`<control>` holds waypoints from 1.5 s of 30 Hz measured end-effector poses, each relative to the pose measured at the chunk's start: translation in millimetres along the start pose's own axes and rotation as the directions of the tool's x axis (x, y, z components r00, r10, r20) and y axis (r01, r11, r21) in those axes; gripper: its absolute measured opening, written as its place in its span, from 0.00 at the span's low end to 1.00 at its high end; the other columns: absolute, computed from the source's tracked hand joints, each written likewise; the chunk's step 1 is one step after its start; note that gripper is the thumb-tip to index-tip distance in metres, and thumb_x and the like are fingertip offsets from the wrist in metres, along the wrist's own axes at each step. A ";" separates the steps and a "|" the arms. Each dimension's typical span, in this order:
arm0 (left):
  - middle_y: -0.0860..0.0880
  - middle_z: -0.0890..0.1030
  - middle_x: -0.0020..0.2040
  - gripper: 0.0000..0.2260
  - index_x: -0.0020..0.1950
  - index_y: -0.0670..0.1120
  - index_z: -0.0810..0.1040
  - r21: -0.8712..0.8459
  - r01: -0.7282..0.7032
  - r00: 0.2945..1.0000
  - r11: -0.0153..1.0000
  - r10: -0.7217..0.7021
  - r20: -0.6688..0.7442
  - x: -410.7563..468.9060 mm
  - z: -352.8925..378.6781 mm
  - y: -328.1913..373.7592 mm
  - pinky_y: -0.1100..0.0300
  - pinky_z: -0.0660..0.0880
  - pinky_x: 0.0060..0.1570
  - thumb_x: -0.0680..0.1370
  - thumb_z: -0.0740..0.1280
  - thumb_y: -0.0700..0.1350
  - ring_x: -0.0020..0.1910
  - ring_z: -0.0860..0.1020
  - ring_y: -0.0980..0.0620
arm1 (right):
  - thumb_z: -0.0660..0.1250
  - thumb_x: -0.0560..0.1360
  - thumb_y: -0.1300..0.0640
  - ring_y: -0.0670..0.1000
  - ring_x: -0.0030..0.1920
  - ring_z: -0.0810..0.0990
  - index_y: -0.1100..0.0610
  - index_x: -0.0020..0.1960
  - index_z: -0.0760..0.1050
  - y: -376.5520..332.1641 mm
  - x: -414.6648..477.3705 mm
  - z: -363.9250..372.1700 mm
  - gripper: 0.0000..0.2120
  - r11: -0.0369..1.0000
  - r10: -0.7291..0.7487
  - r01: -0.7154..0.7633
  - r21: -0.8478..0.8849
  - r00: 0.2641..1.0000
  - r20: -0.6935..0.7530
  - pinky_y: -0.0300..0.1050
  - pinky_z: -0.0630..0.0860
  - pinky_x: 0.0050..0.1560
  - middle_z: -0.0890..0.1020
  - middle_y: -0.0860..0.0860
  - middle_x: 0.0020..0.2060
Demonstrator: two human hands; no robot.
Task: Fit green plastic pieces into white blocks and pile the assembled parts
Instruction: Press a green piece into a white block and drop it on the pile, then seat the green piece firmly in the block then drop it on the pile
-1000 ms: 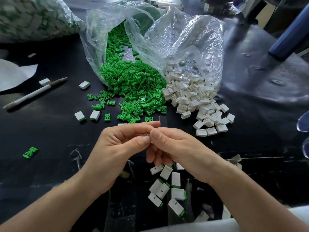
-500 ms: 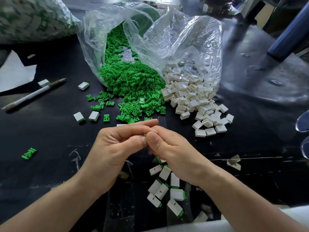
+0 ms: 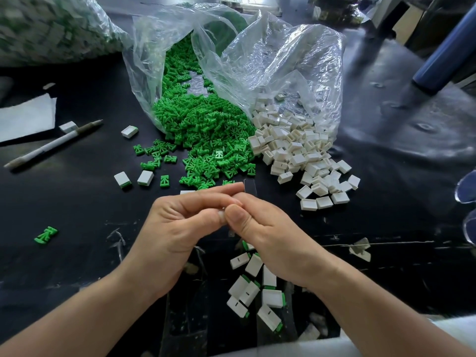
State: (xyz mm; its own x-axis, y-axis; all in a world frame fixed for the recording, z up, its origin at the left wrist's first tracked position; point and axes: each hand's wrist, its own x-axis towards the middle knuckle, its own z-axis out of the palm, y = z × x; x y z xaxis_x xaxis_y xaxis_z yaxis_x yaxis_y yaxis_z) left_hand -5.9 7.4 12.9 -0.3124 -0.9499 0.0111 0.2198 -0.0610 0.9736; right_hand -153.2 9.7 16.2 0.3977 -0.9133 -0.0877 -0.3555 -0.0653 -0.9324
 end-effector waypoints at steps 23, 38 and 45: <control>0.46 0.84 0.38 0.07 0.40 0.50 0.85 0.071 0.082 0.990 0.994 -0.073 -0.117 1.3 -2.6 3.2 0.66 0.75 0.33 0.65 0.70 0.42 0.37 0.81 0.54 | 0.66 0.74 0.49 0.40 0.32 0.71 0.54 0.43 0.77 14.3 9.3 -39.2 0.08 0.925 -0.132 -0.038 -0.378 0.901 -0.413 0.29 0.67 0.34 0.72 0.42 0.31; 0.44 0.84 0.37 0.14 0.44 0.49 0.84 0.235 0.176 0.968 0.956 -0.211 0.133 -6.1 7.0 11.2 0.71 0.71 0.28 0.61 0.71 0.50 0.31 0.79 0.57 | 0.69 0.72 0.59 0.54 0.56 0.70 0.58 0.49 0.79 41.6 20.6 -65.9 0.06 0.672 -0.110 -0.339 -0.659 0.834 -0.540 0.40 0.62 0.54 0.74 0.53 0.48; 0.47 0.84 0.38 0.06 0.43 0.50 0.84 0.291 0.172 0.985 0.941 -0.157 -0.074 -2.0 1.6 4.9 0.67 0.74 0.29 0.69 0.70 0.41 0.33 0.80 0.56 | 0.69 0.72 0.60 0.53 0.46 0.75 0.59 0.48 0.77 32.0 17.7 -54.6 0.05 0.733 -0.215 -0.208 -0.647 0.832 -0.511 0.43 0.69 0.49 0.74 0.48 0.41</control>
State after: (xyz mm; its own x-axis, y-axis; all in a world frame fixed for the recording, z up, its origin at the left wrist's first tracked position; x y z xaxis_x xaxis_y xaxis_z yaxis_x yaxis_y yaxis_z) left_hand -5.7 9.5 18.0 -0.2739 -0.9486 -0.1586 -0.1152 -0.1314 0.9846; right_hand -203.7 -30.5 4.0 -0.0249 -0.9516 0.3065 -0.8911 -0.1178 -0.4383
